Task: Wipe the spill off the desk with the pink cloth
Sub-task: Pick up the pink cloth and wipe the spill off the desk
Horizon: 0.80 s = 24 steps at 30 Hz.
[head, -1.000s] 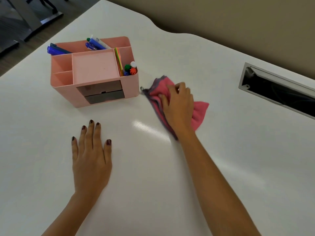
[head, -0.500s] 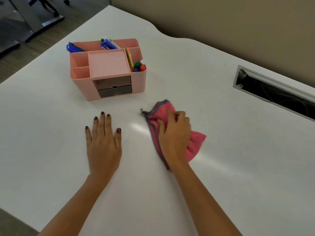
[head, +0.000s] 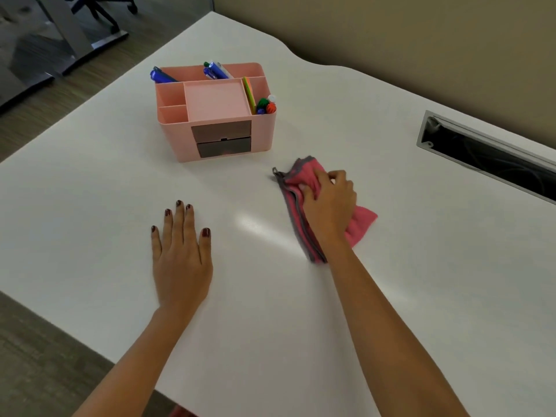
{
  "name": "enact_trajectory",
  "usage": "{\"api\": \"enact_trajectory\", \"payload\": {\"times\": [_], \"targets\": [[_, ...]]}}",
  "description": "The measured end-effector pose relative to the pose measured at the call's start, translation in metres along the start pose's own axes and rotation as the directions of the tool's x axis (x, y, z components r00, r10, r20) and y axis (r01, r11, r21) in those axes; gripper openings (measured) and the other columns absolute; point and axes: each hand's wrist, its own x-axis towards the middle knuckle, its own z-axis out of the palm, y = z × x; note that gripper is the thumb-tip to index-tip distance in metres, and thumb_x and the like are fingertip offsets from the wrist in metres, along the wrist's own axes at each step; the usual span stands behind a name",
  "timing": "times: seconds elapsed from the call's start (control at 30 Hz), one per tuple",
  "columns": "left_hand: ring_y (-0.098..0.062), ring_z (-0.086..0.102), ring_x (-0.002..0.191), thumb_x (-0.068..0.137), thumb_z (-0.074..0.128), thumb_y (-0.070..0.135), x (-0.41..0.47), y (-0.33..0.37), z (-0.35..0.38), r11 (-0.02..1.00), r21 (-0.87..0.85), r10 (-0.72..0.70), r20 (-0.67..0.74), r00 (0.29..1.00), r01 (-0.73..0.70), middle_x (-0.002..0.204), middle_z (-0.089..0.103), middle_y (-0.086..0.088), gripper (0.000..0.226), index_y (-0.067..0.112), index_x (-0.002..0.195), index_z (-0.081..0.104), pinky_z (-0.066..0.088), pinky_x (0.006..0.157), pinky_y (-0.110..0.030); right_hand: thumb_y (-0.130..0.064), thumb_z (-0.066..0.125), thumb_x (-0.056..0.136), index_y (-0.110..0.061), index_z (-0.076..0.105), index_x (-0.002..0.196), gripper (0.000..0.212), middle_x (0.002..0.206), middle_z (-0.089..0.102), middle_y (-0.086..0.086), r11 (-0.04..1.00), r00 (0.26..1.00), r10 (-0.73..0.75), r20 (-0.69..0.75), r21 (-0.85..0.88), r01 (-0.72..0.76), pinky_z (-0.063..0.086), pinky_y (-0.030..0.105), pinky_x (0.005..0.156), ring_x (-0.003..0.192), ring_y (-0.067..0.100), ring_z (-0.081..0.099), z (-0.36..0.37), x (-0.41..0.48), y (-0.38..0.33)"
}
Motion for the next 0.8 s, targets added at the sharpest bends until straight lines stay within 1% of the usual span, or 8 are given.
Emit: {"api": "enact_trajectory", "payload": {"times": [0.1,0.23,0.33,0.4,0.47,0.67,0.73,0.8], "targets": [[-0.018,0.011,0.148,0.097,0.009,0.04,-0.001,-0.001,-0.003,0.995,-0.099,-0.006,-0.011,1.0,0.005,0.158,0.018,-0.001,0.06,0.014,0.149,0.023,0.005,0.122,-0.041,-0.045,0.049,0.093,-0.021,0.055,0.126,0.042,0.119,0.052,0.008,0.976,0.97,-0.217,0.108,0.008,0.218,0.038,0.035,0.087,0.101,0.025,0.049,0.012,0.002,-0.031],[-0.009,0.018,0.145,0.098,0.012,0.038,-0.001,-0.003,-0.007,0.949,-0.311,-0.07,-0.058,0.996,0.049,0.155,0.03,0.004,0.056,0.018,0.147,0.03,0.007,0.122,-0.035,-0.043,0.049,0.093,-0.019,0.057,0.121,0.038,0.118,0.054,0.006,0.865,0.846,-0.502,0.181,0.096,0.493,0.037,0.034,0.084,0.099,0.024,0.049,0.022,-0.027,-0.073],[0.005,0.016,0.14,0.098,0.007,0.045,0.0,-0.003,-0.008,0.901,-0.423,-0.138,-0.064,0.988,0.098,0.153,0.034,0.007,0.058,0.025,0.146,0.034,0.007,0.121,-0.03,-0.039,0.053,0.091,-0.018,0.059,0.12,0.036,0.119,0.054,0.005,0.785,0.759,-0.619,0.203,0.184,0.591,0.04,0.036,0.082,0.098,0.024,0.049,0.021,-0.052,-0.076],[0.016,0.008,0.129,0.096,0.004,0.052,-0.001,-0.004,-0.009,0.878,-0.455,-0.189,-0.051,0.981,0.146,0.153,0.033,0.008,0.061,0.032,0.145,0.031,0.01,0.12,-0.032,-0.036,0.055,0.09,-0.018,0.061,0.119,0.035,0.119,0.055,0.003,0.751,0.722,-0.659,0.211,0.232,0.618,0.038,0.035,0.082,0.097,0.023,0.049,0.016,-0.063,-0.068],[0.02,0.004,0.123,0.095,0.003,0.055,-0.002,-0.005,-0.009,0.88,-0.451,-0.192,-0.05,0.98,0.149,0.153,0.032,0.008,0.06,0.034,0.145,0.029,0.012,0.118,-0.035,-0.034,0.058,0.088,-0.018,0.063,0.117,0.033,0.117,0.057,0.002,0.736,0.705,-0.674,0.219,0.273,0.619,0.036,0.034,0.081,0.097,0.022,0.049,0.008,-0.073,-0.059],[0.011,0.007,0.133,0.097,0.006,0.049,-0.002,-0.006,-0.007,0.923,-0.375,-0.125,-0.073,0.989,0.089,0.154,0.029,0.008,0.057,0.03,0.146,0.029,0.006,0.118,-0.028,-0.034,0.056,0.087,-0.022,0.064,0.115,0.031,0.114,0.057,-0.004,0.717,0.666,-0.694,0.274,0.353,0.601,0.024,0.024,0.079,0.095,0.014,0.044,-0.013,-0.1,-0.023],[0.0,0.012,0.142,0.097,0.007,0.046,-0.001,-0.007,-0.006,0.952,-0.302,-0.076,-0.069,0.995,0.051,0.155,0.028,0.005,0.058,0.025,0.147,0.028,0.006,0.12,-0.032,-0.034,0.054,0.087,-0.024,0.064,0.115,0.031,0.115,0.057,-0.005,0.748,0.694,-0.66,0.287,0.328,0.577,0.026,0.025,0.08,0.095,0.013,0.044,-0.02,-0.105,-0.007],[-0.013,0.016,0.146,0.098,0.008,0.041,-0.001,-0.007,-0.004,0.978,-0.207,-0.019,-0.058,0.998,0.006,0.156,0.026,0.002,0.058,0.018,0.148,0.026,0.007,0.121,-0.038,-0.033,0.053,0.087,-0.024,0.064,0.114,0.031,0.115,0.057,-0.005,0.81,0.768,-0.582,0.268,0.271,0.519,0.033,0.029,0.081,0.095,0.016,0.047,-0.028,-0.106,0.013]]}}
